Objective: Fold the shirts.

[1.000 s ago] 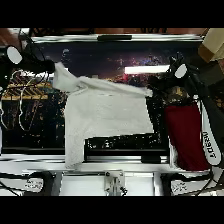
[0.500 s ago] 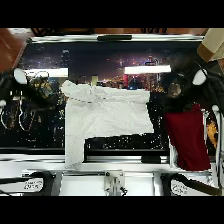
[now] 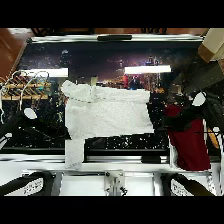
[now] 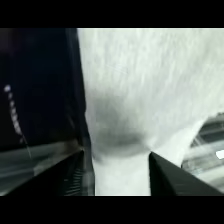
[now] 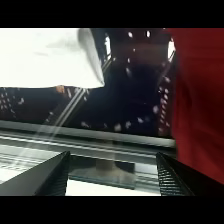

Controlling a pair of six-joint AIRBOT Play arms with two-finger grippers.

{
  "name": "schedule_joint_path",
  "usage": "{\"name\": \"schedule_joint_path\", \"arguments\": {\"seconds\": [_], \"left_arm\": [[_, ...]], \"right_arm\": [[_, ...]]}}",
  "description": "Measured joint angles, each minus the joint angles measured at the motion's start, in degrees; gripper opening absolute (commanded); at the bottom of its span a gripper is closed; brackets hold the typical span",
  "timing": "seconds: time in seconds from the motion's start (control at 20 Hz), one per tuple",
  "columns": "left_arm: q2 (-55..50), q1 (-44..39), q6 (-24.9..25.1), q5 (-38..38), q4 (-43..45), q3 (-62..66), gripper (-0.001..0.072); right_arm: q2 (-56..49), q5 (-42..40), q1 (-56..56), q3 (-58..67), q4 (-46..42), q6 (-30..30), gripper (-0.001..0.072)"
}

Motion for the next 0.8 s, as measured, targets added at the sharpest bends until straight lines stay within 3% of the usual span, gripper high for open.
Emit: {"name": "schedule_joint_path", "arguments": {"seconds": [0.1,0.15,0.7,0.75,0.8], "left_arm": [[0.3,-0.3,0.2,3.3,-1.7,-1.4,0.0076],[0.4,-0.5,0.4,4.7,-2.5,-1.8,0.004],[0.7,-0.7,1.1,8.8,-4.6,-2.8,0.0039],[0.7,-0.7,1.1,8.8,-4.5,-2.8,0.0039],[0.7,-0.7,1.2,8.9,-4.5,-2.8,0.0039]], "right_arm": [[0.1,-2.5,0.0,-2.0,1.2,0.1,0.065],[-0.2,-4.4,-0.1,-2.9,2.6,0.1,0.065],[-9.9,-15.0,3.6,-6.2,10.7,0.8,0.0633],[-10.4,-15.6,4.5,-6.1,11.0,1.8,0.0538],[-10.8,-17.1,5.3,-6.1,11.3,2.6,0.0289]]}}
